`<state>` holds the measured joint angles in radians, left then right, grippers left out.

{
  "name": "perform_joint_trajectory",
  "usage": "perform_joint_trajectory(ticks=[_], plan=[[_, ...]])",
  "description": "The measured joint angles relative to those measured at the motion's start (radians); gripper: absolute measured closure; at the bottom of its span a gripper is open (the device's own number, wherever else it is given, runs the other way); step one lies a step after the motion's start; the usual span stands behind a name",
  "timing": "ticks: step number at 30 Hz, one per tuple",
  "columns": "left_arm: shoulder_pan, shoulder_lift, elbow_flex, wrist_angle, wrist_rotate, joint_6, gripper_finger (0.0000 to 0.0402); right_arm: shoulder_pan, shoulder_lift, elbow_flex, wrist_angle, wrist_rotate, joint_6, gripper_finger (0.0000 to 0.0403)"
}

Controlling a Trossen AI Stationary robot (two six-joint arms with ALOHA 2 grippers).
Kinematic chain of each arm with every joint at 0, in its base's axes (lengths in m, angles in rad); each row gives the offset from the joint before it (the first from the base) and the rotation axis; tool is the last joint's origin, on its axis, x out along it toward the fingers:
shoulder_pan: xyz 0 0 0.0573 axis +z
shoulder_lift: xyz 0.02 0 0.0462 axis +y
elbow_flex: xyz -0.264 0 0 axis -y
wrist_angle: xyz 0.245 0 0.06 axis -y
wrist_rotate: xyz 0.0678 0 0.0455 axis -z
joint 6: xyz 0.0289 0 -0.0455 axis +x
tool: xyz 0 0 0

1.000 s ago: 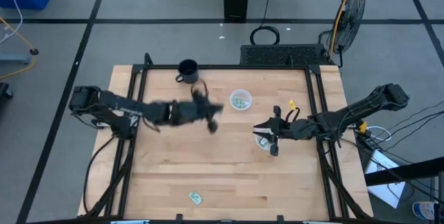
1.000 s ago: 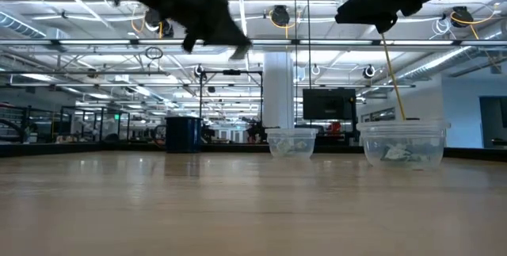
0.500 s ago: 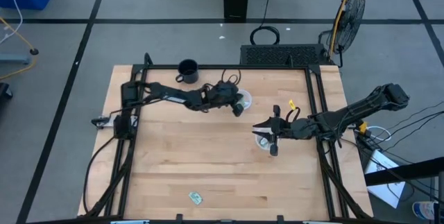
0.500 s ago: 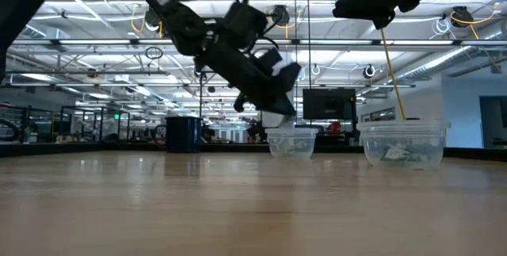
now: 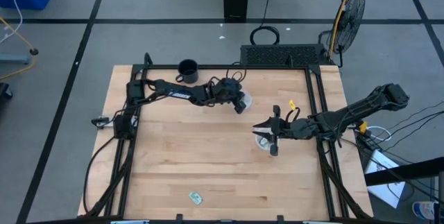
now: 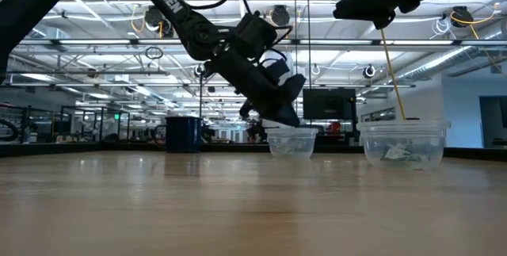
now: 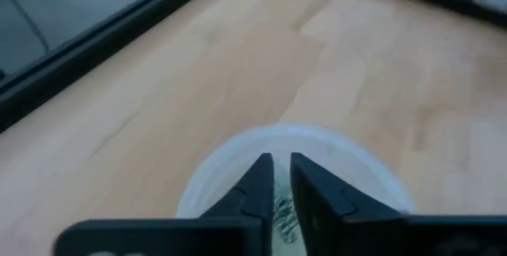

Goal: Pick and place items into bin
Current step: Put the stevia packet into the bottom transparent bin

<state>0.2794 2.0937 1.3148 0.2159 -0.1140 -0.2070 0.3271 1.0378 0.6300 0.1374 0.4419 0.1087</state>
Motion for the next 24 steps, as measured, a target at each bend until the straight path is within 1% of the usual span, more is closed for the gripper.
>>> perform_joint_trajectory(ticks=[4, 6, 10, 14, 18, 21, 24], plan=[[0.002, -0.002, 0.000, -0.029, -0.041, 0.003, 0.0313, 0.000, 0.000, 0.000, -0.003, 0.000, 0.002, 0.0312], [0.002, -0.033, -0.004, -0.060, -0.038, 0.009, 0.0297, 0.000, 0.000, 0.000, 0.001, -0.001, 0.002, 0.0312], [-0.001, -0.188, 0.001, -0.121, 0.016, 0.069, 0.0280, 0.000, 0.000, 0.000, -0.008, -0.001, 0.002, 0.0312], [-0.016, -0.383, 0.000, -0.333, 0.066, 0.107, 0.0278, 0.000, 0.000, 0.000, -0.032, -0.007, -0.003, 0.0312], [-0.049, -0.587, 0.000, -0.588, 0.121, 0.124, 0.0277, -0.002, 0.001, 0.000, -0.043, -0.083, -0.002, 0.0312], [-0.089, -0.698, 0.000, -0.749, 0.104, 0.118, 0.0277, -0.006, 0.032, 0.000, 0.009, -0.127, -0.019, 0.0312], [-0.133, -0.781, -0.001, -0.857, 0.051, 0.101, 0.0277, -0.008, 0.123, 0.000, 0.125, -0.195, -0.061, 0.0307]])
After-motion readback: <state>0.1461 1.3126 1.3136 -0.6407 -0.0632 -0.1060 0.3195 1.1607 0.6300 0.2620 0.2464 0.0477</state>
